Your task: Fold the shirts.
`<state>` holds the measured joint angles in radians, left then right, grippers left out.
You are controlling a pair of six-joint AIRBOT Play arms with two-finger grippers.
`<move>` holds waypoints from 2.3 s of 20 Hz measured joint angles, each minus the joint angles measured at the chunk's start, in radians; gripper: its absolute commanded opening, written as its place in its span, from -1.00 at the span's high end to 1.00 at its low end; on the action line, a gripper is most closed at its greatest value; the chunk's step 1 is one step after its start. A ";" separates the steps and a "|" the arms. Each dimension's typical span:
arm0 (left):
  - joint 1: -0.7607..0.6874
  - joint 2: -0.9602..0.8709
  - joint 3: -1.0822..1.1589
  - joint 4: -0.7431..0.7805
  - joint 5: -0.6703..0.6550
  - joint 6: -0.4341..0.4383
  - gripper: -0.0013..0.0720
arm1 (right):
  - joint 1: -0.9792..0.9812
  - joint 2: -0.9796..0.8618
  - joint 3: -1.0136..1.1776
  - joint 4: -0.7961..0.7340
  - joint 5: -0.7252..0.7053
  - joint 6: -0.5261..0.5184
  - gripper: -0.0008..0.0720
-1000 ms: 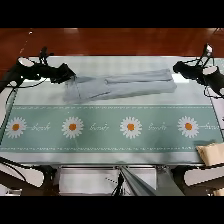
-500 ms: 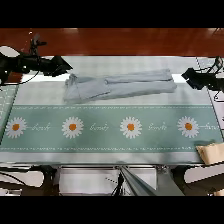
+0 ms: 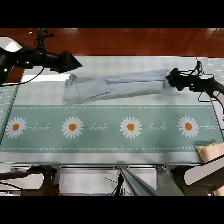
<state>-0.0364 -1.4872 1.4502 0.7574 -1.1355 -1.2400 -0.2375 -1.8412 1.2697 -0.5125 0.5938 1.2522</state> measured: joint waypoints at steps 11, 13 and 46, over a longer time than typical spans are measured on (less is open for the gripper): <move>-0.108 -0.011 0.000 0.000 0.039 -0.002 0.89 | 0.039 0.291 0.026 -0.144 0.176 -0.054 0.89; -0.165 -0.035 0.000 0.000 0.086 -0.011 0.89 | 0.043 0.397 0.026 -0.220 0.253 -0.015 0.89; -0.470 -0.208 0.000 -0.483 0.253 0.056 0.90 | 0.055 0.997 0.025 -0.684 0.724 0.357 0.89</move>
<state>-0.5060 -1.6955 1.4502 0.2745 -0.8829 -1.1839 -0.1825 -0.8440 1.2945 -1.1965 1.3174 1.6093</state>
